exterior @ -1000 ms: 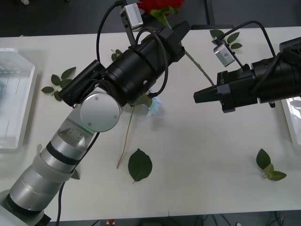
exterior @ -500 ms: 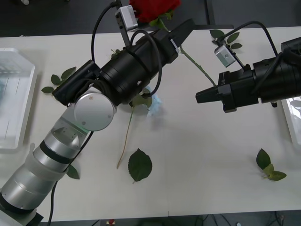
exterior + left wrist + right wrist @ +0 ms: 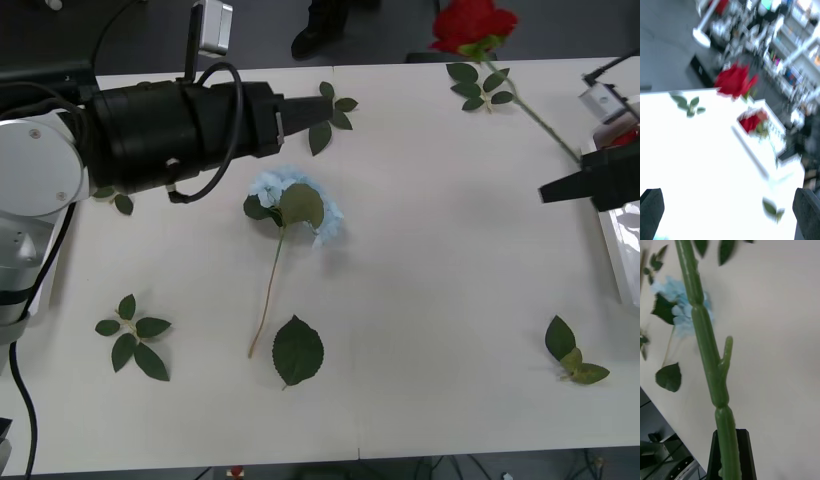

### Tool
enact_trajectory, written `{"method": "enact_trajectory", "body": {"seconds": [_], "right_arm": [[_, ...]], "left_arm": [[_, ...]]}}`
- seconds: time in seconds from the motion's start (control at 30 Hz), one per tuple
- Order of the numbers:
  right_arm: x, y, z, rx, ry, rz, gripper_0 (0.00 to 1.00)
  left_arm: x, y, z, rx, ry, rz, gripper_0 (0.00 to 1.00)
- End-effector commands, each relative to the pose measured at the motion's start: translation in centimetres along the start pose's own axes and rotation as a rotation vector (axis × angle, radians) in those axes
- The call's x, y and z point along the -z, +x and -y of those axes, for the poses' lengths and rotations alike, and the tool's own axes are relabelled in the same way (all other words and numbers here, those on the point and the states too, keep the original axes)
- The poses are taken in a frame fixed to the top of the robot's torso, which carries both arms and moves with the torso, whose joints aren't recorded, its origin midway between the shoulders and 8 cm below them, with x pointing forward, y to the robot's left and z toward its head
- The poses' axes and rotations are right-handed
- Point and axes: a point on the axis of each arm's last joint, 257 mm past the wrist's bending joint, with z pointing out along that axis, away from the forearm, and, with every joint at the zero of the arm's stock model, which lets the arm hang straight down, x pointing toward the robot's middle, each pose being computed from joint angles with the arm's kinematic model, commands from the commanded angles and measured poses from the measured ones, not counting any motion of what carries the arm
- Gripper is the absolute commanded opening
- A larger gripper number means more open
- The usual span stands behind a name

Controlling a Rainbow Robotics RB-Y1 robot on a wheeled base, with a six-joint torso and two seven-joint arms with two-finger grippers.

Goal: Place the red flowers into the right box and the blue flowers into the left box. If a person shows an open palm, hand one flower to the person first, then continue sorting.

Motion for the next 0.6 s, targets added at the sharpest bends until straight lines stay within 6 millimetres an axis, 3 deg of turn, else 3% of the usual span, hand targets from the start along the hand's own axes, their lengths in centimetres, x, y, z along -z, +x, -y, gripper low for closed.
{"method": "enact_trajectory", "body": {"seconds": [0.03,0.07,0.23,0.33,0.47,0.6], "right_arm": [[8.0,-0.6,7.4,-0.121,0.196,0.050,0.00],[10.3,0.5,10.4,-0.191,0.257,0.070,0.00],[14.5,2.9,15.1,-0.324,0.348,0.120,0.00],[16.9,5.5,18.2,-0.435,0.406,0.161,0.00],[18.3,8.3,21.5,-0.536,0.474,0.208,0.00],[18.1,10.7,24.6,-0.563,0.580,0.197,0.00]], "left_arm": [[3.8,4.1,-2.4,-0.141,-0.105,-0.165,1.00],[5.0,6.8,-3.8,-0.185,-0.141,-0.264,1.00],[6.8,11.5,-6.0,-0.227,-0.200,-0.439,1.00],[7.3,14.5,-7.4,-0.185,-0.243,-0.522,1.00],[6.5,16.8,-9.2,-0.081,-0.291,-0.546,1.00],[4.9,17.7,-10.5,-0.044,-0.337,-0.550,1.00]]}}
